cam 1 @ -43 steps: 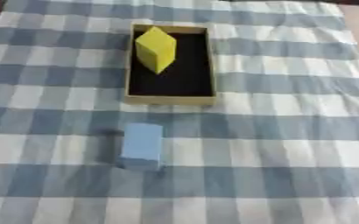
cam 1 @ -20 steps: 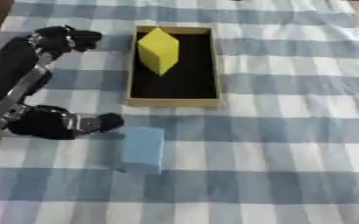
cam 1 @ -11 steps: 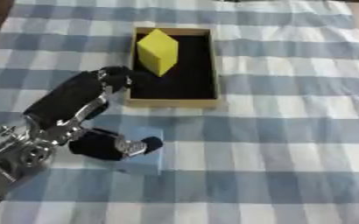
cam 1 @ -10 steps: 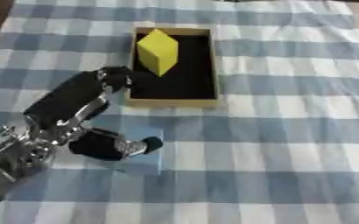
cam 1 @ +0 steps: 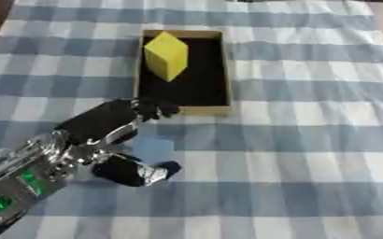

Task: Pick up objects on the table and place them in the box.

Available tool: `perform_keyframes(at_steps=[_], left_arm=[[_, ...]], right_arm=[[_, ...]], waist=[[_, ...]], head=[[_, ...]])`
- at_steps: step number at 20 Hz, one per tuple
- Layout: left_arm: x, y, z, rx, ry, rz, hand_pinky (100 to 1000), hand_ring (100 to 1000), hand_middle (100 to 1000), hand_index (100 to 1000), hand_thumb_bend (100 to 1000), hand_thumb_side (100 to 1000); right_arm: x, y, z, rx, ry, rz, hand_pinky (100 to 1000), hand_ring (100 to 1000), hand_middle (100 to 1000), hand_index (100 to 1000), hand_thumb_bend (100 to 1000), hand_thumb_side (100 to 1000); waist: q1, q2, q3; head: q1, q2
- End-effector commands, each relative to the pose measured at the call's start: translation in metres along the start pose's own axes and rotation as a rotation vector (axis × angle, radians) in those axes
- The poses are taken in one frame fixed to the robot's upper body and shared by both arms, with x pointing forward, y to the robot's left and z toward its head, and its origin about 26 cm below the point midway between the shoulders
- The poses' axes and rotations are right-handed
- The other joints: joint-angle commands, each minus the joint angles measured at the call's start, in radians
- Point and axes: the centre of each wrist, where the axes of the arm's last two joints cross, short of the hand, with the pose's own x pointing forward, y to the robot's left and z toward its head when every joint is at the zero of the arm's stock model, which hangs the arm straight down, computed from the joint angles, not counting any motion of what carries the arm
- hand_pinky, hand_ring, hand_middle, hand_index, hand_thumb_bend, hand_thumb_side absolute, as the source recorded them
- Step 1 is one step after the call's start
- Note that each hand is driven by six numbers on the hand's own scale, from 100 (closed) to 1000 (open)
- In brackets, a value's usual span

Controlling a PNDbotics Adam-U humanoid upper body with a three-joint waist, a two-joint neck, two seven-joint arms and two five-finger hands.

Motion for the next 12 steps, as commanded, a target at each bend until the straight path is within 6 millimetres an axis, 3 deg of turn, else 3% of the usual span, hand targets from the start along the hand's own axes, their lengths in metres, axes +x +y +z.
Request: perform_keyframes(at_steps=[1, 5, 9, 12], left_arm=[[-0.003, 0.011, 0.008, -0.037, 0.001, -0.045, 791, 830, 811, 962, 508, 549], [-0.005, 0.022, 0.013, -0.099, 0.007, -0.086, 796, 838, 816, 967, 527, 572], [0.015, 0.078, 0.032, -0.246, 0.003, -0.14, 789, 835, 812, 965, 477, 622], [0.019, 0.098, 0.039, -0.232, -0.003, -0.149, 783, 831, 805, 960, 426, 663]], right_arm=[[0.002, -0.008, -0.002, -0.016, -0.013, 0.013, 820, 806, 610, 828, 100, 883], [0.002, -0.007, -0.001, -0.01, -0.008, 0.007, 819, 802, 605, 827, 100, 885], [0.0, -0.005, 0.003, -0.011, 0.011, 0.006, 818, 800, 603, 826, 100, 882], [-0.001, -0.004, 0.004, -0.009, 0.018, 0.007, 818, 800, 603, 826, 100, 879]], waist=[[0.003, -0.024, 0.0], [0.004, -0.025, 0.0], [0.003, -0.028, 0.008], [0.004, -0.03, 0.011]], head=[[-0.003, 0.005], [-0.005, 0.004], [-0.013, 0.006], [-0.016, 0.005]])
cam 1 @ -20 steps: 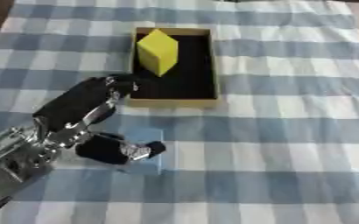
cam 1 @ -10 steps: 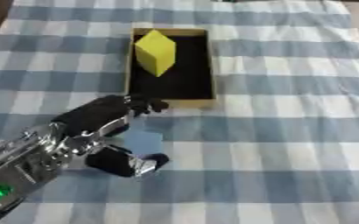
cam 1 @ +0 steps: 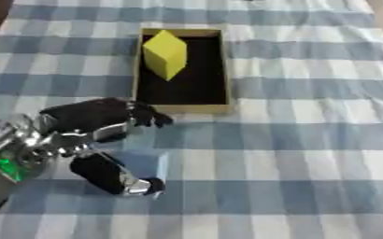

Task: Pick up objects on the table and place them in the box.

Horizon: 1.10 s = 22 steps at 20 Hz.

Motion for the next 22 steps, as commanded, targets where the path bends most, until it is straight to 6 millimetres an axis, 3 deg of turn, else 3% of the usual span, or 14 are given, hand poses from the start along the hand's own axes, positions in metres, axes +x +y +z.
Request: perform_keyframes(at_steps=[1, 7, 16, 22], left_arm=[[0.001, 0.023, 0.02, 0.028, 0.014, -0.035, 783, 830, 802, 958, 418, 675], [-0.001, 0.031, 0.026, 0.094, 0.003, -0.056, 781, 828, 797, 954, 422, 684], [-0.002, 0.021, 0.022, -0.031, -0.023, -0.068, 804, 852, 821, 965, 494, 587], [0.0, 0.015, 0.018, -0.089, -0.009, -0.085, 810, 860, 824, 965, 459, 559]], right_arm=[[0.002, -0.009, -0.002, -0.02, -0.01, 0.02, 818, 800, 603, 826, 100, 878], [0.001, -0.008, 0.001, -0.012, -0.002, 0.022, 818, 799, 602, 826, 100, 876], [0.0, -0.006, 0.002, -0.013, 0.005, 0.014, 818, 797, 598, 824, 100, 880], [0.0, -0.005, 0.002, -0.014, 0.01, 0.006, 817, 795, 596, 823, 100, 883]], waist=[[0.003, -0.027, 0.002], [0.004, -0.028, 0.003], [0.004, -0.026, -0.004], [0.006, -0.024, -0.01]], head=[[-0.006, 0.0], [-0.01, -0.002], [-0.005, -0.008], [-0.002, -0.01]])
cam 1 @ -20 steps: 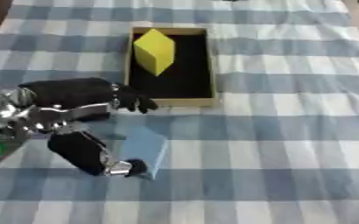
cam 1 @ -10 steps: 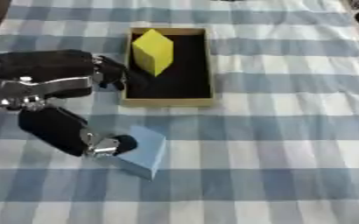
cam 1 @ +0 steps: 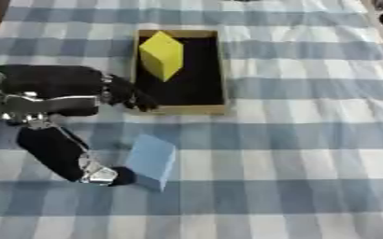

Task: Pick up objects on the table and place them in the box.

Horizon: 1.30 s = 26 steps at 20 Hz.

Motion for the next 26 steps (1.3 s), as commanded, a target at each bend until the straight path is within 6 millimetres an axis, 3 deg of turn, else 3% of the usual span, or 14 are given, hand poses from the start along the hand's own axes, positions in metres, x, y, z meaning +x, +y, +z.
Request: perform_keyframes(at_steps=[1, 15, 26], left_arm=[[0.002, 0.002, 0.004, -0.018, 0.029, -0.039, 812, 862, 825, 965, 451, 556], [0.012, -0.001, -0.013, -0.002, 0.078, -0.119, 824, 877, 834, 969, 375, 577], [-0.004, -0.019, -0.034, -0.083, 0.09, -0.122, 816, 866, 819, 957, 358, 543]], right_arm=[[0.002, -0.009, -0.002, -0.021, -0.01, 0.014, 817, 795, 595, 823, 100, 883], [0.004, -0.007, -0.003, -0.009, -0.024, -0.013, 821, 798, 594, 824, 100, 889], [0.005, -0.007, -0.005, -0.018, -0.017, -0.022, 820, 797, 592, 823, 100, 890]], waist=[[0.003, -0.024, -0.004], [0.003, -0.017, -0.016], [-0.003, -0.008, -0.021]], head=[[0.005, -0.01], [0.016, -0.015], [0.023, -0.016]])
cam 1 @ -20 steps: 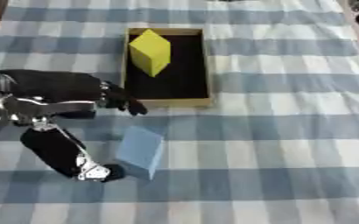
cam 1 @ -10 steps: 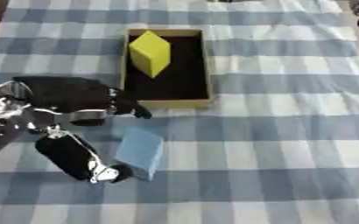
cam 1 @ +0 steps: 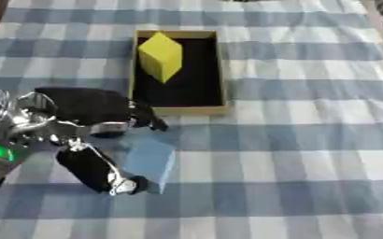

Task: Pick up objects on the table and place them in the box.

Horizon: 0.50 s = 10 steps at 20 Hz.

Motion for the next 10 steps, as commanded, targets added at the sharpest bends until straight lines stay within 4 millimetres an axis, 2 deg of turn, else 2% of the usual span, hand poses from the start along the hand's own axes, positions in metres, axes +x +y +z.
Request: perform_keyframes(at_steps=[1, 7, 10], left_arm=[[-0.0041, 0.0003, -0.0011, -0.008, 0.012, -0.022, 814, 863, 816, 954, 355, 542], [-0.0069, -0.0001, -0.0053, -0.008, 0.03, -0.054, 785, 815, 771, 916, 286, 551], [-0.0051, 0.0023, -0.0034, 0.038, 0.037, -0.063, 731, 733, 680, 856, 228, 565]], right_arm=[[0.0041, -0.0105, -0.0042, -0.03, -0.02, 0.01, 820, 797, 592, 823, 100, 890], [0.0043, -0.0101, -0.0043, -0.034, -0.019, 0.002, 820, 796, 590, 823, 100, 891], [0.0037, -0.0099, -0.0037, -0.037, -0.014, 0.001, 821, 795, 590, 823, 100, 890]], waist=[[0.0, -0.017, -0.001], [-0.003, -0.017, -0.001], [-0.003, -0.017, -0.002]], head=[[0.004, -0.008], [0.004, -0.012], [0.003, -0.012]])
